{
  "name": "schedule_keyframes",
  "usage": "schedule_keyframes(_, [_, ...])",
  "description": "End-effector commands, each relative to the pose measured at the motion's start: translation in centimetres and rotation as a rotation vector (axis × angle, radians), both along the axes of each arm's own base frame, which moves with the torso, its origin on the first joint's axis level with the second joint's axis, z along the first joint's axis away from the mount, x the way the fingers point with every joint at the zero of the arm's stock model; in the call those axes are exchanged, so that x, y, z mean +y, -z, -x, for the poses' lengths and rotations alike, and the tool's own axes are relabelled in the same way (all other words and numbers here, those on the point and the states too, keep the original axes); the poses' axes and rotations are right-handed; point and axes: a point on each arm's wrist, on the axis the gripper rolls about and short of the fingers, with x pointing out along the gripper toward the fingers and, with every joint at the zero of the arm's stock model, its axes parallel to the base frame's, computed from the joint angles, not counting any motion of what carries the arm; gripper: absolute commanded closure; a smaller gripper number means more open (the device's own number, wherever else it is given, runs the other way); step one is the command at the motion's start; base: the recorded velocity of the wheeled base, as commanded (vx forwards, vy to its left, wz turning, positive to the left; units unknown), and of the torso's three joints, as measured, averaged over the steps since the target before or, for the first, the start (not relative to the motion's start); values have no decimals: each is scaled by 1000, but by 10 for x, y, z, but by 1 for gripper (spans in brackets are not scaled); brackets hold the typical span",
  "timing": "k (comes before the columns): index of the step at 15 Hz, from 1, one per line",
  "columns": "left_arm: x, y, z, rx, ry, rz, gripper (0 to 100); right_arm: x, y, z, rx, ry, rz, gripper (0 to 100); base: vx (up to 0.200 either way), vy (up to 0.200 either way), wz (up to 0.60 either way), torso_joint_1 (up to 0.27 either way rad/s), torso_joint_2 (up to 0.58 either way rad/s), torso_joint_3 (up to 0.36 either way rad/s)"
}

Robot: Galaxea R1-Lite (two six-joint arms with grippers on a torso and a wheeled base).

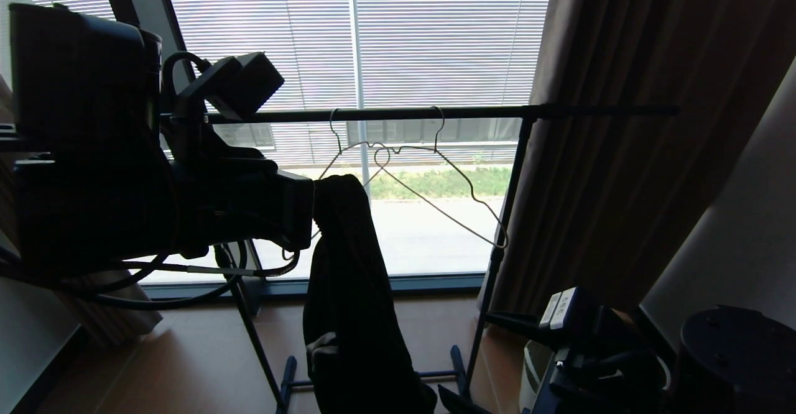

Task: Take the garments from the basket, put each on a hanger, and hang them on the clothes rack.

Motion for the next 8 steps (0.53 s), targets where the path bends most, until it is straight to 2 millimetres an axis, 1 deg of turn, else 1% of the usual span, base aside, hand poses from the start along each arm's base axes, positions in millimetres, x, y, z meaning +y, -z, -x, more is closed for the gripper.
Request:
schedule_keyframes(1, [-1,1,0,3,3,-2,100,5,-4,-4,-11,2,-16,0,0,0,0,0,0,0])
schedule_keyframes(3, [-2,1,3,3,9,-4,100,18,-8,-12,-26,-2,-27,0,0,0,0,0,0,0])
schedule_keyframes(5, [-3,1,4,0,13,-5,100,26,-6,-11,-22,-22,-21,0,0,0,0,0,0,0])
schedule_keyframes(8, [-5,1,5,-1,21,-4,100,30,0,-12,-10,-25,-1,0,0,0,0,0,0,0])
